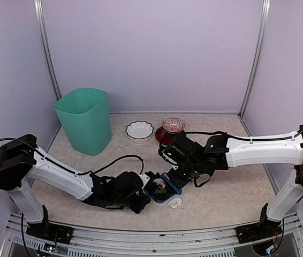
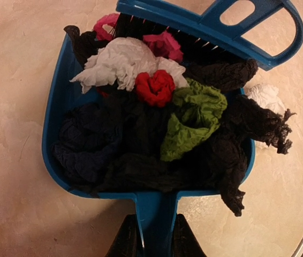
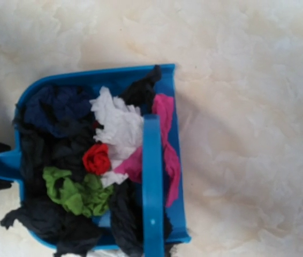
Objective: Sweep away the paper scraps from the table
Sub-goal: Sweep the paper scraps into the dustpan, then dump the paper scraps in the dustpan into the trash bin.
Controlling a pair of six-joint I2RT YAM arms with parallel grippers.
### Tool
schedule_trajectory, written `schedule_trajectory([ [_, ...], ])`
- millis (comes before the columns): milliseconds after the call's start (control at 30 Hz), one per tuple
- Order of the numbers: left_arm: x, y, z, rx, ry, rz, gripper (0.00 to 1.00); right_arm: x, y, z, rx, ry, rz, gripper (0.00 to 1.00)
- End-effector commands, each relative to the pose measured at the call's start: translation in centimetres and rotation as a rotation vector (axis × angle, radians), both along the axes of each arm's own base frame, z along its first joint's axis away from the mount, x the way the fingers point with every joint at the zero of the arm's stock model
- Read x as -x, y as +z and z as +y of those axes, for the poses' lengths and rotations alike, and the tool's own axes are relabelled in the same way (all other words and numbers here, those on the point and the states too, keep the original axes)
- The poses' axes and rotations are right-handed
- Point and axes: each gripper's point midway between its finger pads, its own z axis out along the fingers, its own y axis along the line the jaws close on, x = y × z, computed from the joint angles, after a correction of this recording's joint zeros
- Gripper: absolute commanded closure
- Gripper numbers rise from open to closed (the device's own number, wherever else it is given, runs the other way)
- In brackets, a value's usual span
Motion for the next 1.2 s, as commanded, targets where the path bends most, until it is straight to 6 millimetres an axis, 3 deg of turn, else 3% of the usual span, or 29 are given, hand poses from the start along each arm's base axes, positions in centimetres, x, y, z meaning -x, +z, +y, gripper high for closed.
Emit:
schedule_trajectory([
  [0, -0.3, -0.1, 1.2, -0.007, 0.02, -0.02, 1.0, -0.3, 1.8, -0.1, -0.001, -0.02, -0.039, 1.0],
  [233, -0.9, 2.1, 1.1, 0.053, 0.031, -0.073, 1.0, -0.9, 4.3, -1.6, 0.005, -0.071, -0.098, 1.0],
  [567, -2.0, 5.4, 1.5, 0.121, 0.056, -0.133, 1.0, -2.2, 8.3, -5.8, 0.001, -0.211, -0.219, 1.0],
  [900, -3.1, 9.2, 3.2, 0.169, 0.109, -0.18, 1.0, -3.1, 9.2, -9.7, -0.118, -0.342, -0.242, 1.0],
  [1167, -5.1, 12.9, 5.3, 0.178, 0.186, -0.209, 1.0, -3.9, 7.9, -11.5, -0.183, -0.385, -0.216, 1.0],
])
